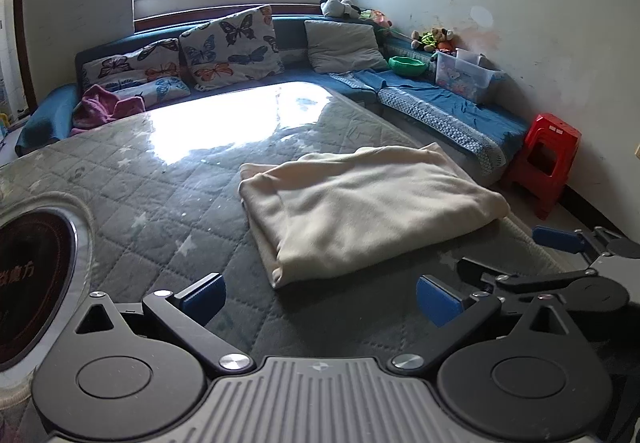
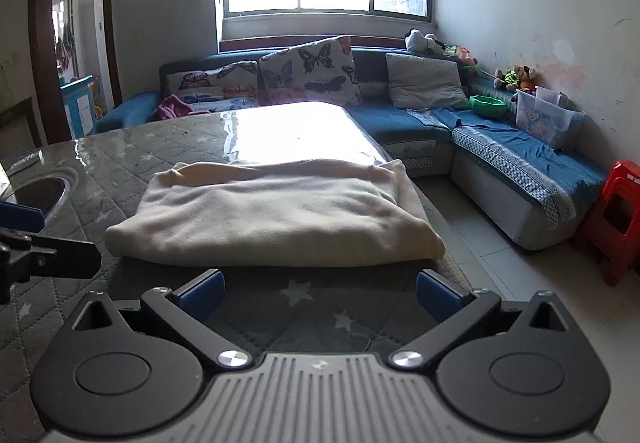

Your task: Fold clothes

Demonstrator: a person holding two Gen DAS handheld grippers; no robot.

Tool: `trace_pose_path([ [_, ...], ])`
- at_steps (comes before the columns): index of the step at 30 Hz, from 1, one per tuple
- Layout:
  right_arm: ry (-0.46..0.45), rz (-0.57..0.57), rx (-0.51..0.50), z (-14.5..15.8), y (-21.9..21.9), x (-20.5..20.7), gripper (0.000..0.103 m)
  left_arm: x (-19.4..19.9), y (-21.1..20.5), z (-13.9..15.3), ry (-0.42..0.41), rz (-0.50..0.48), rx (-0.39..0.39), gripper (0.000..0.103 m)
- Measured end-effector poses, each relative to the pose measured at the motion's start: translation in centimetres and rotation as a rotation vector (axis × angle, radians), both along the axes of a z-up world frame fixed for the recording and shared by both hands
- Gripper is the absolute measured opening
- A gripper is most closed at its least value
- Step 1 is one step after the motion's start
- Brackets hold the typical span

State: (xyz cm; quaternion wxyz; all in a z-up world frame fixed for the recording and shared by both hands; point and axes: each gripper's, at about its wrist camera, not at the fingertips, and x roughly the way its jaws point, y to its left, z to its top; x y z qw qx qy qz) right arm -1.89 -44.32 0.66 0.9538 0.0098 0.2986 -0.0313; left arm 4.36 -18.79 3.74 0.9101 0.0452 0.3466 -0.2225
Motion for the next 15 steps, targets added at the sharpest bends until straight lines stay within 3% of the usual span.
trace_pose_path([
  [7, 0.019, -0.021, -0.043, 0.5, 1.0, -1.0, 0.103, -0.8, 0.5, -0.4, 0.000, 0.013, 0.002, 0.103],
  [15, 0.030, -0.037, -0.013, 0.6, 1.4, -2.1, 0.103, -1.7, 1.1, -0.8, 0.004, 0.024, 0.002, 0.103],
])
